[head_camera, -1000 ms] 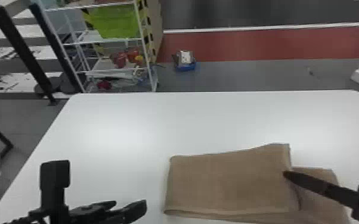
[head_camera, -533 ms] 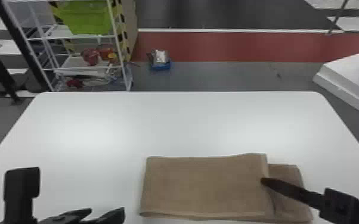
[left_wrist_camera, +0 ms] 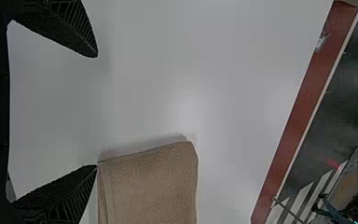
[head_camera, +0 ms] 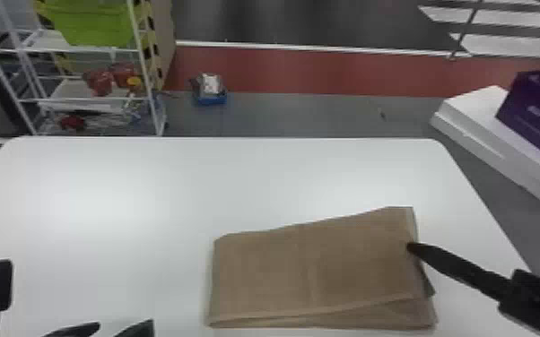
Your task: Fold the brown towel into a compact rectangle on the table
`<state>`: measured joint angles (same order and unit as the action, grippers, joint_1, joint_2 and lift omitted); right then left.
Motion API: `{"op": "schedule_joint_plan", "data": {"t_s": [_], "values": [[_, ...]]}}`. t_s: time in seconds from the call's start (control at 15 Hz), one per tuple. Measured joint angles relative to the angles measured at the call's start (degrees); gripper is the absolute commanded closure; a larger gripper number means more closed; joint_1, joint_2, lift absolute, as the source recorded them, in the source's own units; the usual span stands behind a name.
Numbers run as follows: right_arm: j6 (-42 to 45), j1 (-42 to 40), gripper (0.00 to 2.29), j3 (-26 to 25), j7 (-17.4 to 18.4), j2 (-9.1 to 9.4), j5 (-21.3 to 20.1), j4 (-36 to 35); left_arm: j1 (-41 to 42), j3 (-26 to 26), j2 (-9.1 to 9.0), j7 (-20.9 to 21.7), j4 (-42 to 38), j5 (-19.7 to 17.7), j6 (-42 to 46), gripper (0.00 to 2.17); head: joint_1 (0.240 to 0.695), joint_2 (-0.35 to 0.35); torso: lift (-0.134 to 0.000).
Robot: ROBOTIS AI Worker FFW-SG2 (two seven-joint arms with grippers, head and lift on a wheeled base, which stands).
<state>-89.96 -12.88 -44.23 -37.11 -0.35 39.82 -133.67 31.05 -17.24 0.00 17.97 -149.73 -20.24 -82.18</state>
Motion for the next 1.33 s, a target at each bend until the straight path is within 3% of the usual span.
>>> {"op": "schedule_joint_plan", "data": {"t_s": [0.53, 1.13, 1.33], "values": [[0.00, -1.44, 1.29, 1.51, -1.92, 0.00, -6.73, 6.88, 0.14, 0.52, 0.00, 0.00, -0.03, 0.34, -0.05, 0.03, 0.695, -0.150, -0.123], [0.00, -0.96, 1.29, -4.75, -1.81, 0.00, -1.85, 2.59, -0.78, 2.66, 0.00, -0.94, 0.56, 1.76, -0.04, 0.03, 0.695, -0.207, -0.123], [0.00, -0.20, 1.29, -6.20, -1.81, 0.00, -2.36, 3.87, -0.85, 3.84, 0.00, -0.93, 0.58, 2.60, -0.05, 0.03, 0.695, -0.236, -0.123]]}}
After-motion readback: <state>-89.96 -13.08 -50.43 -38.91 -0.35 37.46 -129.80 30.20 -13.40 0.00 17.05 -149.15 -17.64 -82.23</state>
